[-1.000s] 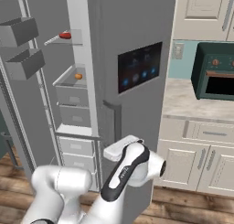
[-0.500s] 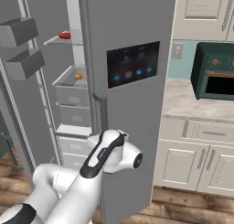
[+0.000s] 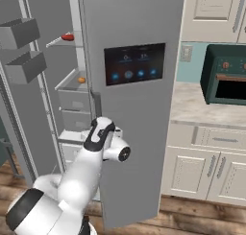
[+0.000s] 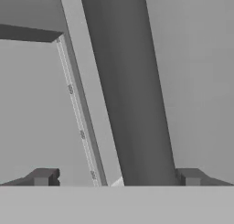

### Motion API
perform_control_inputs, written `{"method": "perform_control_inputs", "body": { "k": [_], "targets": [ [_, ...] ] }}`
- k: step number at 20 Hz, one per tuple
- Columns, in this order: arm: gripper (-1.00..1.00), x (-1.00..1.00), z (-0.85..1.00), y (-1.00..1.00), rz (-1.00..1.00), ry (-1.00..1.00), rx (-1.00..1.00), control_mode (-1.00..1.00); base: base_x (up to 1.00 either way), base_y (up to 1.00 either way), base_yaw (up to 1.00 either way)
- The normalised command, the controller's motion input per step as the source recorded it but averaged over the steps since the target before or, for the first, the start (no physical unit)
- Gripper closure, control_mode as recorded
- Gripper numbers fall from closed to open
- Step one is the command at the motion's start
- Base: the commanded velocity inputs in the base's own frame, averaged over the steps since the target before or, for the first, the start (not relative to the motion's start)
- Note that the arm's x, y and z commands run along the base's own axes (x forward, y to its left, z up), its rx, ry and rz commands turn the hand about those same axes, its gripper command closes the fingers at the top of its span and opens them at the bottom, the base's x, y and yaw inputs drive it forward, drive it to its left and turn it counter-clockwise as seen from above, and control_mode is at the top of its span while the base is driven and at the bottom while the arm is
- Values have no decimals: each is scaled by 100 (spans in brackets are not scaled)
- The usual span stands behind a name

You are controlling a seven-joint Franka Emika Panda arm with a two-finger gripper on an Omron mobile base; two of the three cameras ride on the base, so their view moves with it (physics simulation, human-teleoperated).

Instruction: There's a steak in the fridge that needs to be moved to the freezer for freezing. Pick up the steak from the fridge, place it on any shelf in the freezer, and close the fridge and freezer doors when done.

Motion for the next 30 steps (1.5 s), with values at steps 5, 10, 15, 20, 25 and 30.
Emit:
{"method": "perform_control_inputs", "body": {
  "k": [5,10,15,20,25,30],
  "targets": [
    [-100,75,1,33,0,0,0,-100,0,0,0],
    [-100,69,0,37,0,0,-1,-100,0,0,0],
    [-100,72,0,40,0,0,-2,-100,0,0,0],
    [-100,64,0,30,0,0,-1,-100,0,0,0],
    [-100,51,0,18,0,0,0,-100,0,0,0],
    [-100,49,6,17,0,0,0,-100,0,0,0]
  ]
}}
